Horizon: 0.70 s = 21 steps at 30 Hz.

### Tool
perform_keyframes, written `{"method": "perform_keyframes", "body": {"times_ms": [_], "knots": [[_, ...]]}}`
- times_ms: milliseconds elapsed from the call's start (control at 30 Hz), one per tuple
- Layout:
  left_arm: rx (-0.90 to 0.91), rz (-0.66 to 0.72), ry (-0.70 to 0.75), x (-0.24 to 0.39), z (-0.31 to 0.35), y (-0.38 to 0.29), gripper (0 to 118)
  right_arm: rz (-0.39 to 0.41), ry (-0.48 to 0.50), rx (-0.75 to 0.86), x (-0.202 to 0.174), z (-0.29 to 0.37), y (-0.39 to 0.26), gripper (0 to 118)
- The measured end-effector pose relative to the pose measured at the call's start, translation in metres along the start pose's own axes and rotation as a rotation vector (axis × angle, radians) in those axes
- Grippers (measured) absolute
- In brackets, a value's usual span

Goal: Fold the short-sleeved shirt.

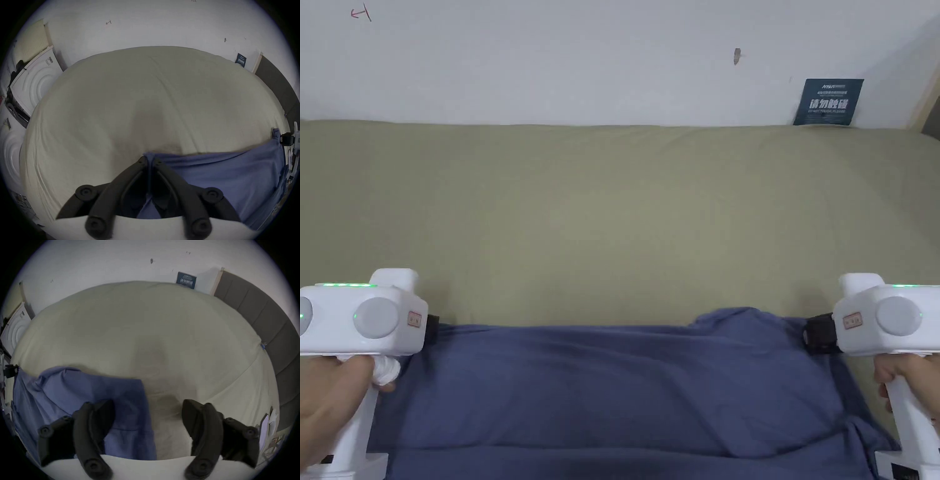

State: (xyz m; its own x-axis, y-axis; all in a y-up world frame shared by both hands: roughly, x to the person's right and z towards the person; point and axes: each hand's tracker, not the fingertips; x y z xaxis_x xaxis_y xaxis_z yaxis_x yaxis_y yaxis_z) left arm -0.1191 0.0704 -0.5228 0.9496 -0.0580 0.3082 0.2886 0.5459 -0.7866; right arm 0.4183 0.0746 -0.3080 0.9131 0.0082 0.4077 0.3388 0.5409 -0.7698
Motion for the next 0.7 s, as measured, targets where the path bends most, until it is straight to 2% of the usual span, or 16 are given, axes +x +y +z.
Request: {"method": "perform_keyframes", "body": {"times_ms": [33, 67, 133, 200, 367, 700], "knots": [[0.006, 0.000, 0.001, -0.001, 0.003, -0.001, 5, 0.020, 0.003, 0.022, -0.002, 0.006, -0.002, 0], [0.014, 0.007, 0.002, -0.001, 0.006, 0.001, 5, 0.039, -0.035, 0.078, -0.005, 0.017, -0.004, 0], [0.025, 0.011, 0.007, -0.004, 0.018, -0.001, 5, 0.039, 0.019, 0.042, -0.004, 0.034, -0.009, 0], [0.051, 0.015, 0.005, -0.007, 0.035, -0.001, 5, 0.058, 0.000, 0.080, -0.006, 0.054, -0.012, 0], [0.098, 0.011, -0.007, -0.020, 0.083, -0.015, 5, 0.021, 0.040, 0.149, 0.008, 0.102, -0.020, 0], [0.186, 0.003, -0.039, -0.045, 0.177, -0.099, 5, 0.031, 0.112, 0.245, 0.012, 0.210, -0.102, 0]]}}
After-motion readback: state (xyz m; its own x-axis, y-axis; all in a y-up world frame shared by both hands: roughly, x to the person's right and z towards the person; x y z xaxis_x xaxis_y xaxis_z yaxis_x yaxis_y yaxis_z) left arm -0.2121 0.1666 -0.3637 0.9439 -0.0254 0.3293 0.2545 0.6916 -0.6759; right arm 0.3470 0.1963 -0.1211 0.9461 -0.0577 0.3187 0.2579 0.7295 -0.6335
